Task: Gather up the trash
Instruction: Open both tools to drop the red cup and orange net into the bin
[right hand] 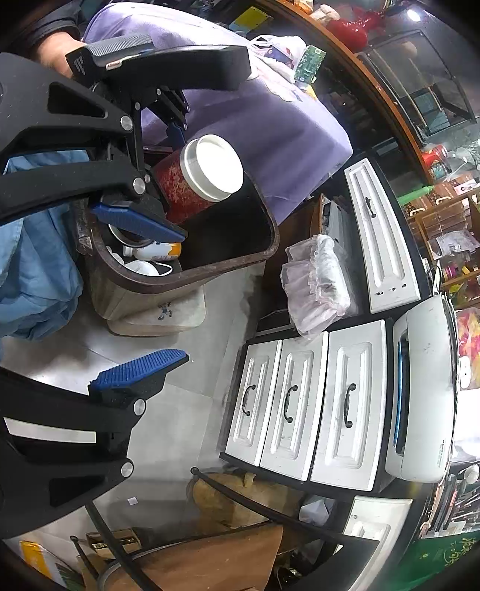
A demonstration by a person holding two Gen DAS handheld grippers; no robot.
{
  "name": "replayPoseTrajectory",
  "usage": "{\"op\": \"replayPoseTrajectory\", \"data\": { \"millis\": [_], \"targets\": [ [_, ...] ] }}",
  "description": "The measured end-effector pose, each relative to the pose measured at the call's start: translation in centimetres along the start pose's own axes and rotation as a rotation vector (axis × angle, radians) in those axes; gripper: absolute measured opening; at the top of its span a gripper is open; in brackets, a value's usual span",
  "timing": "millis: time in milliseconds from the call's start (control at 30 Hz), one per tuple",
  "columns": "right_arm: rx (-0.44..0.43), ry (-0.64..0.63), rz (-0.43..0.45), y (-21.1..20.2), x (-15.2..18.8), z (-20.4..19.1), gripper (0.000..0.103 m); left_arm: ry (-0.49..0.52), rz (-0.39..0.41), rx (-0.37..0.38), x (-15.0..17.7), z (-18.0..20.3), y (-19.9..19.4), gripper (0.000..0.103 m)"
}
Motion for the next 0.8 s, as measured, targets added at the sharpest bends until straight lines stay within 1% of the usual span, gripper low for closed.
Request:
{"op": "replayPoseTrajectory", "data": {
  "millis": [133,233,333,400,500,567,633,700,800],
  "targets": [
    [-0.006,-0.005,-0.005,0.2,0.1,-0.2,0.06,0.008,0.007,-0.011,-0.1,-0.1,0.3,0.071],
    [-0.012,-0.011,-0.006,0.2,0.1,-0.6,0.06,0.012,-0.002,-0.013,-0.2,-0.1,0.3,0.079],
    [-0.015,-0.016,0.008,-0.1,-0.2,-0.9,0.06,0.018,0.007,-0.01,-0.2,-0.1,-0.3,0.082],
    [-0.015,-0.015,0.014,-0.3,-0.5,-0.9,0.06,0.03,0.022,-0.013,-0.3,0.0,-1.2,0.082],
    [-0.015,-0.017,0.021,-0.5,-0.8,-1.0,0.061,0.044,0.062,-0.003,-0.6,0.3,-3.3,0.084],
    [-0.018,-0.018,0.027,-0.7,-1.1,-1.3,0.062,0.056,0.103,0.004,-0.9,0.4,-5.1,0.087],
    [-0.021,-0.022,0.033,-0.9,-1.4,-1.5,0.065,0.061,0.134,-0.001,-1.0,0.1,-6.8,0.089],
    [-0.027,-0.03,0.04,-1.0,-1.8,-2.1,0.067,0.056,0.155,-0.004,-1.2,-0.4,-8.3,0.09],
    [-0.039,-0.049,0.043,-0.9,-2.4,-3.3,0.067,0.029,0.19,-0.006,-1.5,-1.6,-10.9,0.092]
  ]
}}
Point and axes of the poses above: each gripper's, at about its wrist camera, not at the fingertips, and y roughly the way its jaws point, z to its right, x to its underside, the point moved 10 cm from there along y, roughly the way its jaws point, and after that the axes turned 1 degree about z, right-handed, at the moved point
